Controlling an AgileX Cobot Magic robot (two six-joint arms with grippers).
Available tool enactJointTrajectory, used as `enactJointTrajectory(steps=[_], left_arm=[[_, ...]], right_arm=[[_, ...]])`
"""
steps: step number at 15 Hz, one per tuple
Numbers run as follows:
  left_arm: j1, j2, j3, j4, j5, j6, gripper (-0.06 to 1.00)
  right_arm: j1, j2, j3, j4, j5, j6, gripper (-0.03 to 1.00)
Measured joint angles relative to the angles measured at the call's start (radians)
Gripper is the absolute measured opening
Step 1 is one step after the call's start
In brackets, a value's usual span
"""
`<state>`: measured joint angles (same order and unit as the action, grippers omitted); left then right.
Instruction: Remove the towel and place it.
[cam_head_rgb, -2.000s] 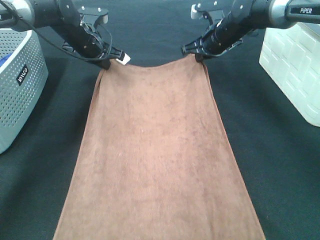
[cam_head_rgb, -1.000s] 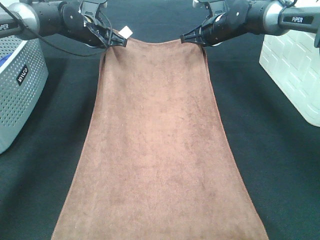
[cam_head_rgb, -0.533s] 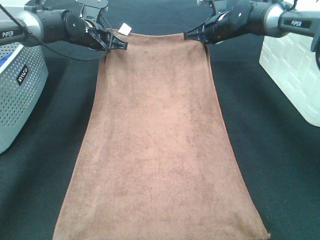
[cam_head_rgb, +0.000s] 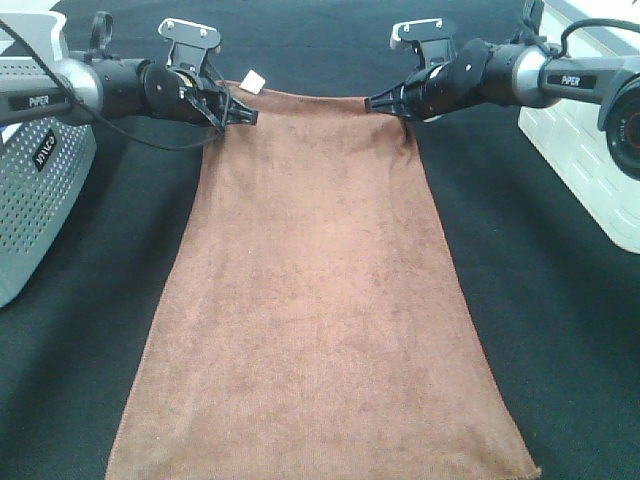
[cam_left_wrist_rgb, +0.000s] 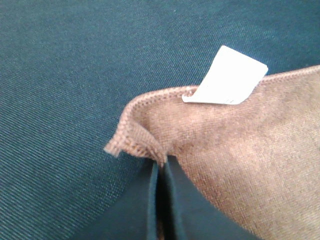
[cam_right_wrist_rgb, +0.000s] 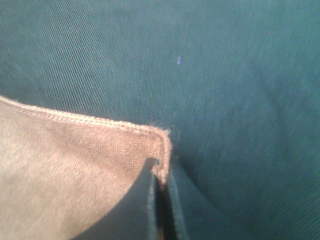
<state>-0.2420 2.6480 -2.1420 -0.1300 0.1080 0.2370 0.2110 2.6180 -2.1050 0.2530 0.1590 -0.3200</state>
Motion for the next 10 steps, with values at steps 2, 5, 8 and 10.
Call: enactJointTrajectory(steps=[2, 5, 8, 10], left_arm=[[0.0, 0.016, 0.0, 0.0, -0.019, 0.0, 0.01], [0.0, 0.034, 0.0, -0.008, -0.048, -0.001, 0.07], [0.0, 0.053, 0.0, -0.013, -0.102, -0.017, 0.38], [0.0, 0.053, 0.0, -0.014, -0.118, -0.039, 0.66]], right_arm=[[0.0, 0.005, 0.0, 0.011, -0.01, 0.0, 0.06], [0.0, 0.019, -0.002, 0.028, -0.056, 0.0, 0.31], [0.0, 0.046, -0.002, 0.028, -0.055, 0.0, 0.57], [0.0, 0.044, -0.002, 0.028, -0.051, 0.0, 0.6]])
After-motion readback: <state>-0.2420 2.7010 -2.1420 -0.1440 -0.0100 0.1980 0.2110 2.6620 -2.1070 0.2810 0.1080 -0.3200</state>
